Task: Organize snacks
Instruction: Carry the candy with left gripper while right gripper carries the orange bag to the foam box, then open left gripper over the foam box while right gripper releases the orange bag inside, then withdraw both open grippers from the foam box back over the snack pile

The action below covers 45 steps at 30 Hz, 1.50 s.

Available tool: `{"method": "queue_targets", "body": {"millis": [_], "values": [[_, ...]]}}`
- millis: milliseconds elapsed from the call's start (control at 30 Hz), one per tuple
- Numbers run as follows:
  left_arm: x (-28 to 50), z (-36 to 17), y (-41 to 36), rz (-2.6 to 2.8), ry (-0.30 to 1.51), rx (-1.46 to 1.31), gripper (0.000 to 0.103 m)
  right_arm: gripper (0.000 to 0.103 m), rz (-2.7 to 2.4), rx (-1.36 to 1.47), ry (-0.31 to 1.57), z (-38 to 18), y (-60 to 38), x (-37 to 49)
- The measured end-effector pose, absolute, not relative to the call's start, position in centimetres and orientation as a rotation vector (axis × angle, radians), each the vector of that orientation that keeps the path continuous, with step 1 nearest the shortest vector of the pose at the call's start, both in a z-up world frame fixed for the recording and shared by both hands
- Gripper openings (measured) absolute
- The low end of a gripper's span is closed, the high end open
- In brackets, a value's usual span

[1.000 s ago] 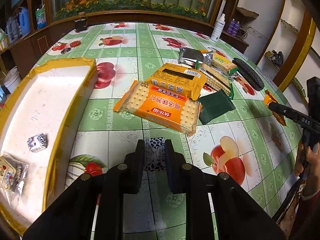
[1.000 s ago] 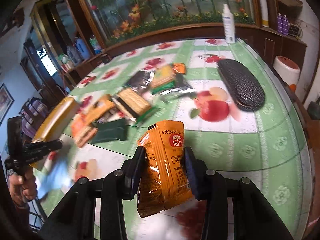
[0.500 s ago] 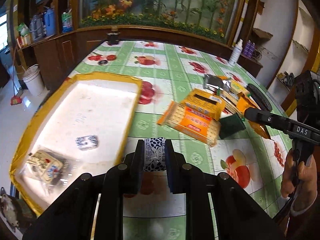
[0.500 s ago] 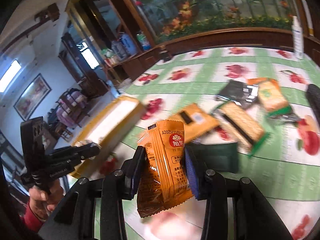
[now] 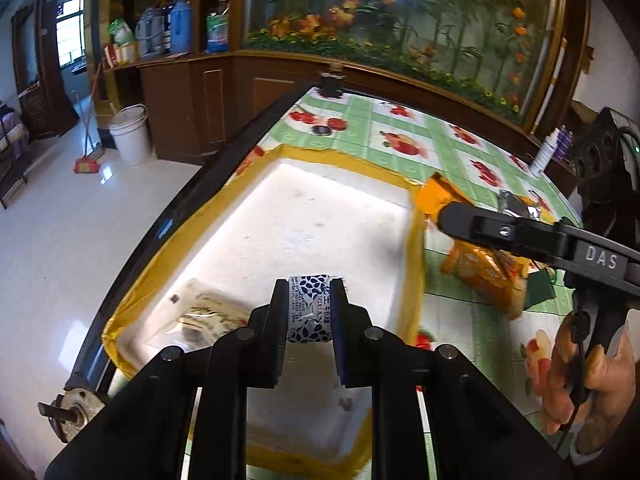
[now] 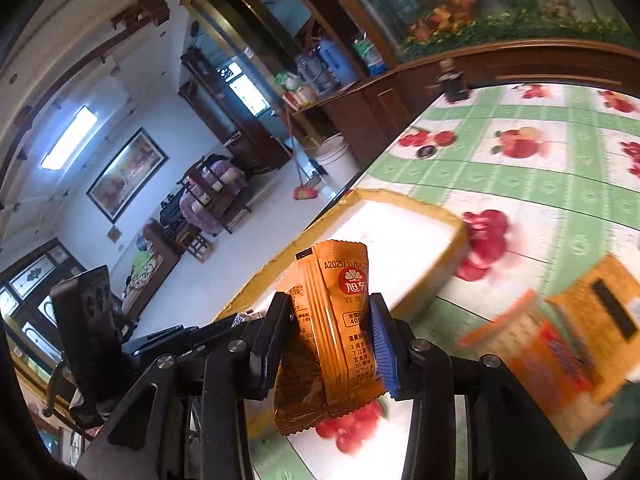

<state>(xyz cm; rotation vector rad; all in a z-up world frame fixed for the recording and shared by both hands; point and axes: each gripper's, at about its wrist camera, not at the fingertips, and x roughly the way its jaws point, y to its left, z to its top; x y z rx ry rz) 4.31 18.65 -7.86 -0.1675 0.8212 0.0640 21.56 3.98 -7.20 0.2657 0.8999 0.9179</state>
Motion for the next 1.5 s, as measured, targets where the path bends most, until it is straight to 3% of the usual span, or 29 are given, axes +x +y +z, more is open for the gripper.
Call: {"method": "queue_targets", "body": {"millis": [333, 400, 433, 533, 567, 733, 867, 1067, 1500], "values": [[5.0, -10.0, 19.1, 0.082, 0.874, -0.150, 0.017, 0.041, 0.882, 0.090, 0.965, -10.9, 11.2, 23.1], [5.0, -10.2, 18.9, 0.085, 0.886, -0.138, 0.018, 0.047, 0.878, 0.091, 0.983, -11.4, 11.3, 23.2], [5.0, -10.3, 18.8, 0.097, 0.892, -0.126, 0.022, 0.049, 0.880, 0.095, 0.977, -11.4, 11.3, 23.2], [4.8, -10.1, 18.9, 0.115, 0.880, -0.128, 0.064, 0.058, 0.877, 0.115, 0.972, -11.1, 10.8, 23.3], [4.6, -9.8, 18.9, 0.119, 0.867, -0.134, 0.072, 0.059, 0.869, 0.125, 0.968, -10.8, 10.3, 23.1], [3.6, -8.2, 18.9, 0.108, 0.810, -0.172, 0.073, 0.062, 0.854, 0.298, 0.951, -9.9, 5.0, 23.1], [3.5, -7.2, 17.5, 0.062, 0.784, -0.212, 0.073, 0.075, 0.809, 0.490, 0.892, -8.9, -2.3, 21.8], [5.0, -5.8, 11.5, -0.045, 0.792, -0.163, 0.073, 0.085, 0.718, 0.734, 0.753, -7.8, -13.5, 19.0], [4.9, -4.2, -0.4, -0.239, 0.845, -0.061, 0.073, 0.087, 0.574, 1.008, 0.315, -5.7, -30.3, 12.0]]}}
